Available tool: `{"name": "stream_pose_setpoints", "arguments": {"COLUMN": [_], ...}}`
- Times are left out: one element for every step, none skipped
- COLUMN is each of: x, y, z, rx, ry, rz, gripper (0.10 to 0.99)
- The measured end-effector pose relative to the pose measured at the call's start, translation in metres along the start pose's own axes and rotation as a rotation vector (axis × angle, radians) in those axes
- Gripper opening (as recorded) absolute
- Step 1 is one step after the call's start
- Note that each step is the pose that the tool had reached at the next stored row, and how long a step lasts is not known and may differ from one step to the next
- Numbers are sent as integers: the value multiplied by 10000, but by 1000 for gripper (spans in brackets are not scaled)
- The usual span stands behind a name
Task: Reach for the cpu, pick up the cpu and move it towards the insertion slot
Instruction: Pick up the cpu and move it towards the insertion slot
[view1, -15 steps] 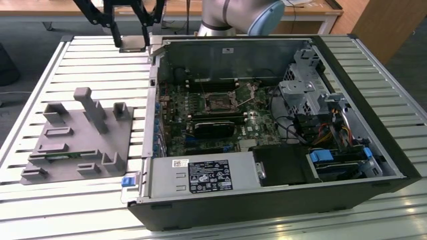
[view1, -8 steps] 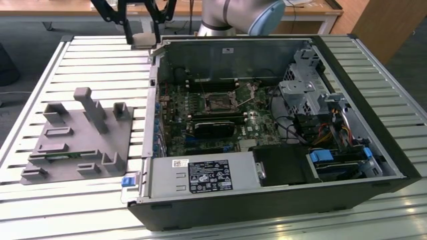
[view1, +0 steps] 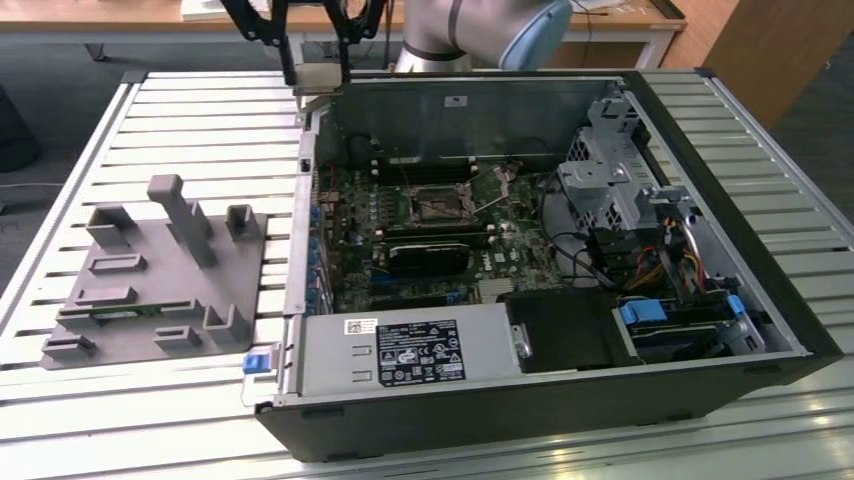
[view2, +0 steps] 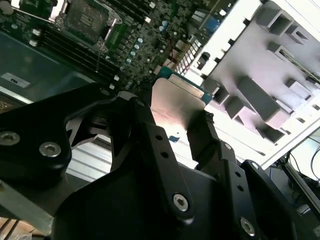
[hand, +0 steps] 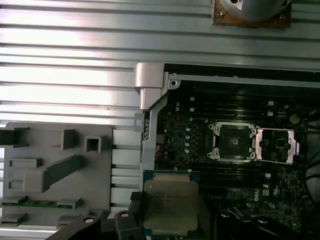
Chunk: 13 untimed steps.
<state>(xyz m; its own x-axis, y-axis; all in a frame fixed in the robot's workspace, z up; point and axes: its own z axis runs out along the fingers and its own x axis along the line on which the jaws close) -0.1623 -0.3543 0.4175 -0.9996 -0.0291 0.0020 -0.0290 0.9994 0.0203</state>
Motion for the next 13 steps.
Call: {"name": "stream_pose_setpoints", "arguments": {"x": [-40,-81,-122,-164,-209,-252,-294,-336,-377,-417,-456,-493,-531], "y": [0,0,-1,-1,-2,-2,-2,-3,-2,-1,1,3,6], "z": [0,0,0,0,0,0,0,0,0,0,0,1,2], "rx": [0,-1,-1,0,0,-1,0,0,-1,0,0,0,0], "ry": [0,-1,-1,0,0,0,-1,0,0,0,0,0,-1], "rz": [-1,0,0,0,-1,0,0,-1,0,0,0,-1,-1], "gripper": [529,529,529,529,529,529,529,529,529,529,529,529,529]}}
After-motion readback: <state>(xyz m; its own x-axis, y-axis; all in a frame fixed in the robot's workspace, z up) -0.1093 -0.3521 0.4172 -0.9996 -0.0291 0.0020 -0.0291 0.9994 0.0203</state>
